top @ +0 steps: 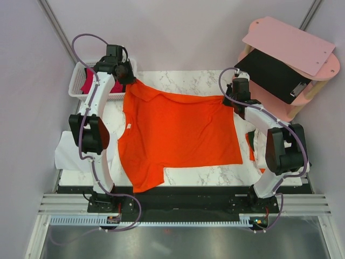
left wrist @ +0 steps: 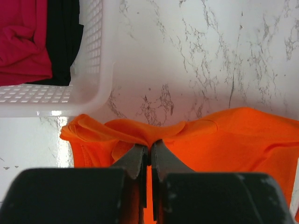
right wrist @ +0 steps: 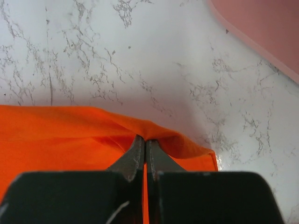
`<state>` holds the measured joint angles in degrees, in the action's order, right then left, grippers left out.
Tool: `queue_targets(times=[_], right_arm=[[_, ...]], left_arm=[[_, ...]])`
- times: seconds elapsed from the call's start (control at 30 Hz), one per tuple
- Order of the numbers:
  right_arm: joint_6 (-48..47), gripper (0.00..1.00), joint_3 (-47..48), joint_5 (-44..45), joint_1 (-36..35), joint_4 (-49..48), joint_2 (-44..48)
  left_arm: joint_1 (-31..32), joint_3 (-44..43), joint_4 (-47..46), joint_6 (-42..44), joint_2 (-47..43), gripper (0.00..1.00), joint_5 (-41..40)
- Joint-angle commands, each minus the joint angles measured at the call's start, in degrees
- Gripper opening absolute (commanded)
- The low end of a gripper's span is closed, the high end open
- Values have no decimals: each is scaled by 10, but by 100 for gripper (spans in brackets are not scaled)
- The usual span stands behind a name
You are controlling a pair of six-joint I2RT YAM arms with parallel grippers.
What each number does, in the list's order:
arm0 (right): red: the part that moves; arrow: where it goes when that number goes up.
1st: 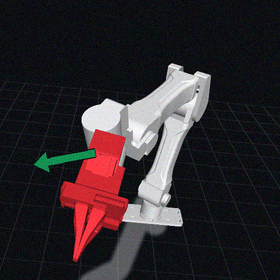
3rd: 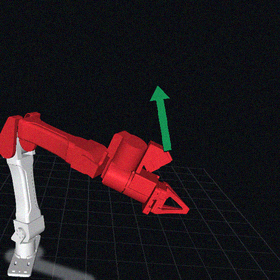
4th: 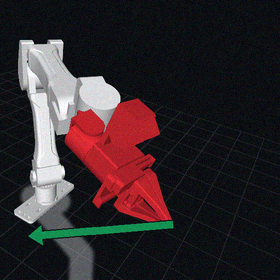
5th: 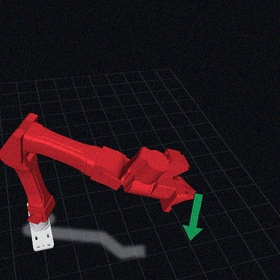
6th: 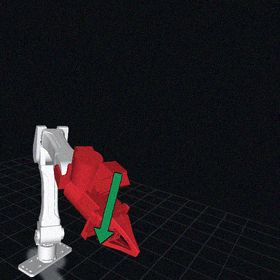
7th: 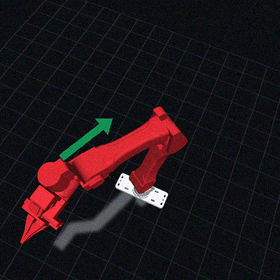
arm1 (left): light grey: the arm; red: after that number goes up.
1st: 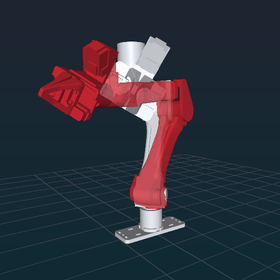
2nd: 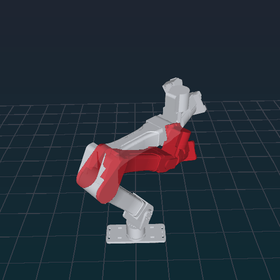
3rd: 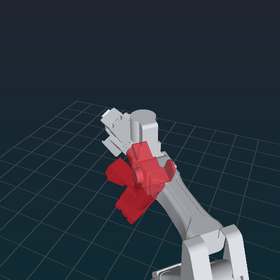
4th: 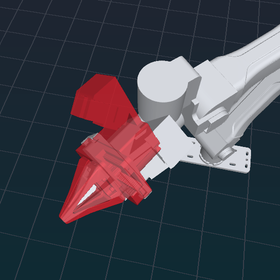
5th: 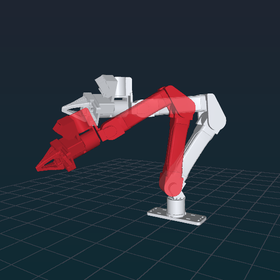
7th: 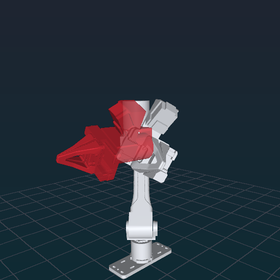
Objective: Fold and stack the t-shirts
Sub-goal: Flatten out the tshirt, then fold the flattened tshirt in 1/3 of the way
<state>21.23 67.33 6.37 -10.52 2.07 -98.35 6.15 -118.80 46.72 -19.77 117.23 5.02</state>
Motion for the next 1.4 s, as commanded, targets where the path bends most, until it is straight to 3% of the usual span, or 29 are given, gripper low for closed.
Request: queue_targets(times=[0.0, 0.37, 0.9, 1.03, 1.37], right_arm=[[6, 0, 21, -15, 6, 7, 0], [13, 0, -4, -50, 16, 79, 3], [-16, 1, 11, -21, 33, 193, -19], [-15, 2, 5, -15, 33, 201, -40], [-9, 4, 5, 17, 33, 189, -98]], left_arm=[[-1, -16, 8, 21, -2, 2, 24], [-1, 182, 18, 11, -108, 2, 48], [-2, 195, 106, 29, -162, 2, 50], [-2, 254, 104, 16, -197, 2, 113], [-3, 347, 101, 20, -272, 2, 181]])
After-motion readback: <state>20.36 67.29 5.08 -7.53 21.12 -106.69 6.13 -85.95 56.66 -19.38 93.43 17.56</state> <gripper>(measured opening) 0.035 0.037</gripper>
